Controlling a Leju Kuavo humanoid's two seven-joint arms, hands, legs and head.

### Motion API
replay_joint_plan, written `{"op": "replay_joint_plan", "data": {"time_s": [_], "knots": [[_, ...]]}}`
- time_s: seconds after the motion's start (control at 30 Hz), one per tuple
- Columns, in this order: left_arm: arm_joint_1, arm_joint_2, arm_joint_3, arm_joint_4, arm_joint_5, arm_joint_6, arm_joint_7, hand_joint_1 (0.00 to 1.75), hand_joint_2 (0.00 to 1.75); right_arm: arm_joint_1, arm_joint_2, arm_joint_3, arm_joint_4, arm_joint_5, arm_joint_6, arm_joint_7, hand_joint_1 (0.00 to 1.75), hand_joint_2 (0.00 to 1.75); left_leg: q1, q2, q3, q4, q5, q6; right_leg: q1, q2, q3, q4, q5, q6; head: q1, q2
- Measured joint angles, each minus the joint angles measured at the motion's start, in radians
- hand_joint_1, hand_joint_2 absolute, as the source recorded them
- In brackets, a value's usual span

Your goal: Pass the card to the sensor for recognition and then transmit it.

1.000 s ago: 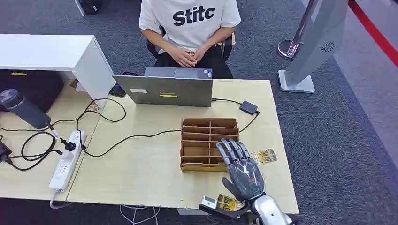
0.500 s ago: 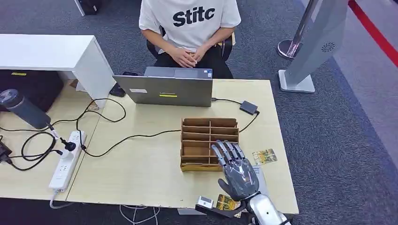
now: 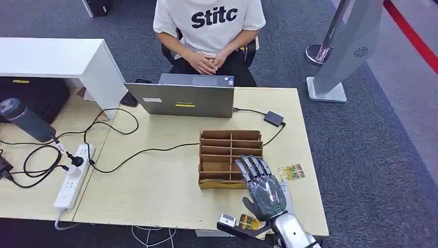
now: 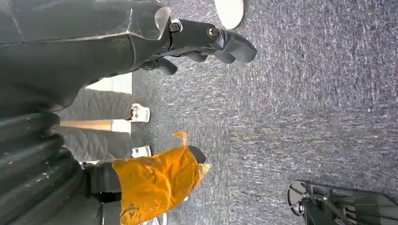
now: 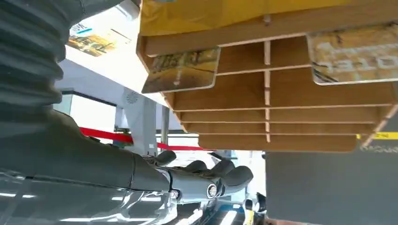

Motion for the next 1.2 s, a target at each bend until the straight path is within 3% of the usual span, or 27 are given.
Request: {"op": "replay_joint_plan", "data": {"time_s": [0.43,0.47,0.53,0.63,0.77,1.03,1.2], "knots": [[0.0,0.0,0.0,0.0,-0.007,0.0,0.0,0.0,1.75,-0.001,0.004,-0.04,0.027,0.016,0.0,0.007,0.03,1.75,0.0,0.0,0.0,0.0,0.0,0.0,0.0,0.0,0.0,0.0,0.0,0.0,0.0,0.0],[0.0,0.0,0.0,0.0,-0.007,0.0,0.0,0.0,1.75,-0.001,0.005,-0.04,0.027,0.016,0.0,0.007,1.31,1.75,0.0,0.0,0.0,0.0,0.0,0.0,0.0,0.0,0.0,0.0,0.0,0.0,0.0,0.0],[0.0,0.0,0.0,0.0,-0.008,0.0,0.0,0.0,1.75,-0.001,0.006,-0.04,0.027,0.016,0.0,0.007,1.48,1.75,0.0,0.0,0.0,0.0,0.0,0.0,0.0,0.0,0.0,0.0,0.0,0.0,0.0,0.0],[0.0,0.0,0.0,0.0,-0.009,0.0,0.0,0.0,1.75,-0.001,0.006,-0.042,0.027,0.016,0.001,0.007,1.54,1.75,0.0,0.0,0.0,0.0,0.0,0.0,0.0,0.0,0.0,0.0,0.0,0.0,0.0,0.0],[0.0,0.0,0.0,0.0,-0.009,0.0,0.0,0.0,1.75,-0.001,0.006,-0.042,0.027,0.015,0.001,0.007,1.45,1.75,0.0,0.0,0.0,0.0,0.0,0.0,0.0,0.0,0.0,0.0,0.0,0.0,0.0,0.0],[0.0,0.0,0.0,0.0,-0.011,0.0,0.0,0.0,1.75,-0.002,0.01,-0.056,0.029,0.012,0.004,0.0,1.48,1.75,0.0,0.0,0.0,0.0,0.0,0.0,0.0,0.0,0.0,0.0,0.0,0.0,0.0,0.0],[0.0,0.0,0.0,0.0,-0.016,-0.003,0.0,0.0,1.75,-0.013,0.013,-0.057,0.036,0.009,0.008,-0.012,1.62,1.75,0.0,0.0,0.0,0.0,0.0,0.0,0.0,0.0,0.0,0.0,0.0,0.0,0.0,0.0]]}}
